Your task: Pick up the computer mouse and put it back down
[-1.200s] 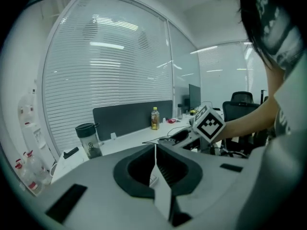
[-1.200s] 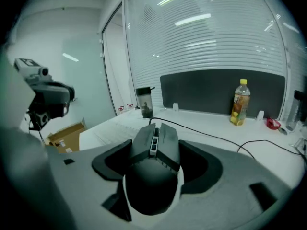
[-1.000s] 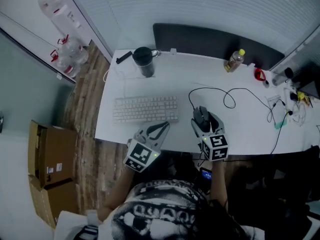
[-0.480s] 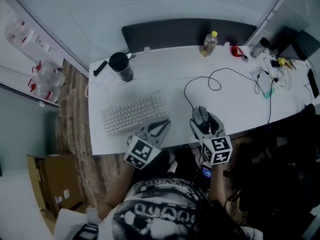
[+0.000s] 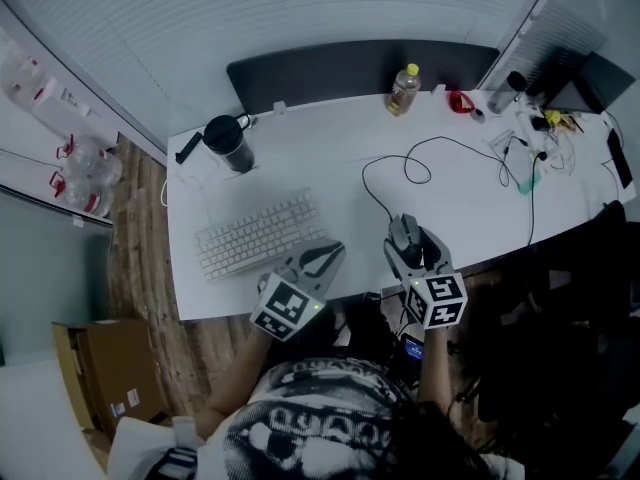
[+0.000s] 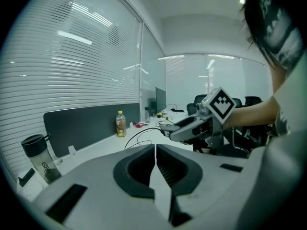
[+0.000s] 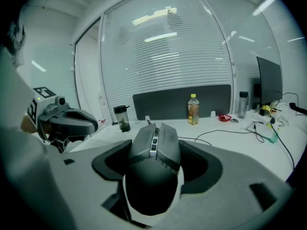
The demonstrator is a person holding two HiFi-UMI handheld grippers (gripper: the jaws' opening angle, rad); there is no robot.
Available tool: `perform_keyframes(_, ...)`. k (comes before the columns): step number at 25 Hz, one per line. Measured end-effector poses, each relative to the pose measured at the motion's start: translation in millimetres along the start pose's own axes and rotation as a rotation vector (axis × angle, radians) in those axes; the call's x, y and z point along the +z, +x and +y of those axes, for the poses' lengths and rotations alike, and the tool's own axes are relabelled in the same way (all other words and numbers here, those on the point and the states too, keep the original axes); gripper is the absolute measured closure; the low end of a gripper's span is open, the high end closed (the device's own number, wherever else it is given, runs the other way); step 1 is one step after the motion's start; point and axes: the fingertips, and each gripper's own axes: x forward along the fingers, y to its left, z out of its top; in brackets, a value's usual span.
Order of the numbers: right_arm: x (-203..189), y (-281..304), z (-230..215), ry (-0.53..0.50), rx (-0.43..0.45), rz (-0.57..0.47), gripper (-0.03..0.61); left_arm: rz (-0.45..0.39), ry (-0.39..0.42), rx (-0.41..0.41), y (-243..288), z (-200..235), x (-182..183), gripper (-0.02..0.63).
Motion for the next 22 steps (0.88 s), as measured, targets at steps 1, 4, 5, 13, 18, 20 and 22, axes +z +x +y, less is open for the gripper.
perform_keyframes(1, 1.4, -0.2, -8.4, -0.003, -0.002, 0.0, 0.278, -0.001, 0.001, 0.002, 5.7, -1.2, 2.7, 0.607)
perform_keyframes(4, 4.1, 0.1, -38.5, -0.021, -0.006, 0.009, 0.278, -0.005, -0.003, 0.011, 23.8, -5.0, 12.2, 0.607)
perform_keyframes(5, 4.6, 0.8, -50.2, -0.027, -0.007, 0.014, 0.278, -0.007, -0.006, 0.017, 29.9, -5.9, 15.4, 0.607)
perform_keyframes(13, 3.3, 27.6, -159.1, -0.098, -0.013, 0.084, 0.278, 0.004, -0.038, 0.103, 84.1, -3.4, 31.9, 0.607)
perform_keyframes(18, -18.9, 57.5, -223.0, -0.136, 0.006, 0.158, 0.278, 0.017, -0.066, 0.156, 112.2, -4.6, 35.4, 0.607)
perform_keyframes(20, -32.1, 71.2, -241.6, -0.138, 0.017, 0.19, 0.278, 0.026, -0.076, 0.18, 119.3, -2.7, 34.2, 0.607)
perform_keyframes(22, -48.8, 83.6, -256.9, -0.134, 0.027, 0.23, 0.278, 0.037, -0.087, 0.203, 124.2, -0.9, 32.3, 0.607)
